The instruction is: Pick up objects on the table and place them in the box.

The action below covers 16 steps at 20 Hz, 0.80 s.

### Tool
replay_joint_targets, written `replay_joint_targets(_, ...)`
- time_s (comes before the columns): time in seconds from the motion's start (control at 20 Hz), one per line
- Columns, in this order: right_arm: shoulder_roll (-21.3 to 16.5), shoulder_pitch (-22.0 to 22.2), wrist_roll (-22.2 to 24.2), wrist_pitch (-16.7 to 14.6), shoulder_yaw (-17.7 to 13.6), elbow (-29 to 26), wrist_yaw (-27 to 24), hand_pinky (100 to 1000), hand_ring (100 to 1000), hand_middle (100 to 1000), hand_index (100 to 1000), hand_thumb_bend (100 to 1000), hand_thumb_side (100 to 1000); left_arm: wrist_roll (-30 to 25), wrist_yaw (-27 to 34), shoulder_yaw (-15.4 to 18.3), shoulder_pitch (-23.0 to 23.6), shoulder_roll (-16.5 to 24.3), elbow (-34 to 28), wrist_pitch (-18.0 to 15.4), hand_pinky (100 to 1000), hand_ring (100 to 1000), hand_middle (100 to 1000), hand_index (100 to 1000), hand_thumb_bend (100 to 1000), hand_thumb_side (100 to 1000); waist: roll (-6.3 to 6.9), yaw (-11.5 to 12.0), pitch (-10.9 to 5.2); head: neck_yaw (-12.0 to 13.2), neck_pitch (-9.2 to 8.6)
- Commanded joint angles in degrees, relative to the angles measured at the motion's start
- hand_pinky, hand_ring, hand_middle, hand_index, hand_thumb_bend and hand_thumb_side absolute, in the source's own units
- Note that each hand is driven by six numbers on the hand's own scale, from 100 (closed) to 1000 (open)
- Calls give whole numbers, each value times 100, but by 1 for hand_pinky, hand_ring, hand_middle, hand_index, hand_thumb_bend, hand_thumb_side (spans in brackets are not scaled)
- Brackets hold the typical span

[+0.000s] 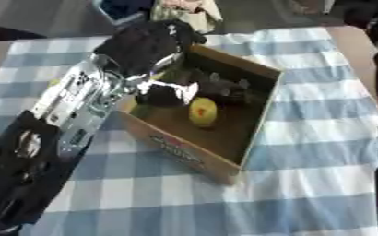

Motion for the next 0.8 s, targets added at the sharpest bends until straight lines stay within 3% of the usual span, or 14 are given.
replay_joint_targets(0.05, -85, -35, -32, -7, -39, -129, 0, 721, 625, 449, 758, 100, 605, -236, 601, 288, -27, 472, -556, 150, 658, 822, 784, 921, 100, 695, -7, 37, -168, -59, 62)
replay_joint_targets(0.45, -124, 31, -61, -1, -70, -129, 27, 721, 625, 449, 759, 100, 605, -726, 1468, 777, 404, 1533, -1110, 235, 671, 835, 795, 926, 100, 708, 2, 147, -232, -140, 179)
replay_joint_targets(0.8, -154, 25, -70, -15, -86, -89, 35, 722, 626, 449, 759, 100, 603, -701, 1490, 1012, 749, 2093, -935, -74, 679, 845, 803, 932, 140, 733, -32, 207, -231, -70, 239)
